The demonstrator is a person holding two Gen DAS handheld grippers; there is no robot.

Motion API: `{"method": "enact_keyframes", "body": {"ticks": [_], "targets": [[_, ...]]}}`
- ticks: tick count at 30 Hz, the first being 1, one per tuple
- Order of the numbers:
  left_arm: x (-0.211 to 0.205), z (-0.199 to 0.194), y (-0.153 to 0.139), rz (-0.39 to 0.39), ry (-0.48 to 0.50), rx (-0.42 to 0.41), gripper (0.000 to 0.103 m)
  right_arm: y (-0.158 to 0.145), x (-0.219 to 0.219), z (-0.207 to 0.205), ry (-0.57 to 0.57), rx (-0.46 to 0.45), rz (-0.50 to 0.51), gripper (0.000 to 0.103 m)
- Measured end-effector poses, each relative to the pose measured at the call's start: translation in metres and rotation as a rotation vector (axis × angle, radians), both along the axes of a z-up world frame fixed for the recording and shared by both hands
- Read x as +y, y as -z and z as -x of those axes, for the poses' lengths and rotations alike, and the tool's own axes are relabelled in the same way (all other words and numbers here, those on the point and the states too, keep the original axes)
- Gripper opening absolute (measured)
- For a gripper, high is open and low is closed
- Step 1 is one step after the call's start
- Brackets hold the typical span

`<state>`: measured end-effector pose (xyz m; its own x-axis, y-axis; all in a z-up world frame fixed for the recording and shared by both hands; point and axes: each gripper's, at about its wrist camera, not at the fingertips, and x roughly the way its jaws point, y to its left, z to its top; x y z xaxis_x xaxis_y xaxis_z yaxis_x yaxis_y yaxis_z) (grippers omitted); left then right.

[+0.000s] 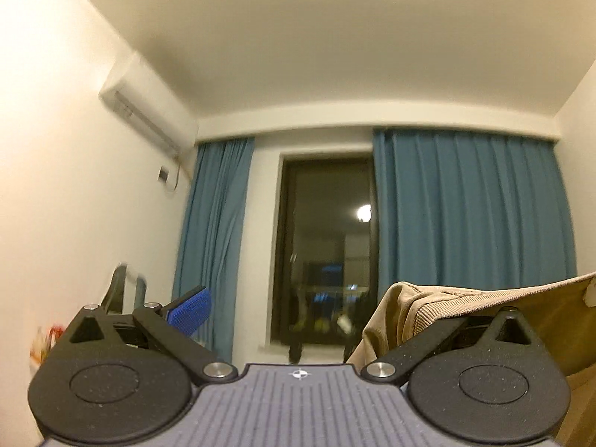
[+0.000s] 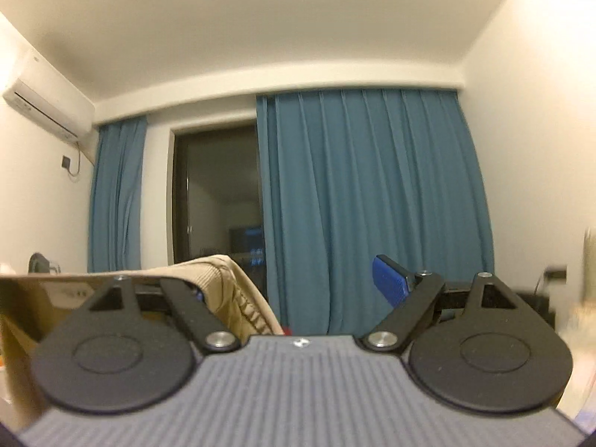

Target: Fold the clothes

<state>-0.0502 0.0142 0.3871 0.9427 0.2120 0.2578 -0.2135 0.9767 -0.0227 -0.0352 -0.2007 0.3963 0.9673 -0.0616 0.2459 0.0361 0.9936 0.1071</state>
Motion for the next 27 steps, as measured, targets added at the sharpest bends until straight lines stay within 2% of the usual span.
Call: {"method": "enact_keyframes", "body": {"ticks": [5, 7, 10, 13, 20, 24, 27], "targets": [[-0.005, 0.028, -0.079, 0.03, 0.055, 0.005, 0.103, -0.053, -0.011, 0.038, -0.026, -0.013, -0.028, 0.084], [-0.007, 0.028, -0.093, 0.042, 0.068, 0.027, 0.103, -0.061, -0.013, 0.045, -0.034, 0.004, -0.026, 0.084], [-0.006, 0.012, -0.088, 0.05, 0.092, 0.095, 0.103, -0.052, -0.017, 0.043, -0.031, 0.057, -0.02, 0.084], [-0.001, -0.024, -0.063, 0.052, 0.105, 0.191, 0.103, -0.024, -0.018, 0.023, -0.039, 0.129, -0.02, 0.084], [0.006, -0.14, 0.03, 0.082, 0.108, 0.358, 0.103, 0.054, -0.02, -0.084, -0.016, 0.294, 0.01, 0.084], [-0.001, -0.233, 0.081, 0.087, 0.071, 0.405, 0.103, 0.099, -0.028, -0.173, 0.032, 0.352, 0.018, 0.084], [-0.017, -0.313, 0.133, 0.082, 0.042, 0.447, 0.103, 0.15, -0.038, -0.252, 0.075, 0.396, 0.014, 0.084]]}}
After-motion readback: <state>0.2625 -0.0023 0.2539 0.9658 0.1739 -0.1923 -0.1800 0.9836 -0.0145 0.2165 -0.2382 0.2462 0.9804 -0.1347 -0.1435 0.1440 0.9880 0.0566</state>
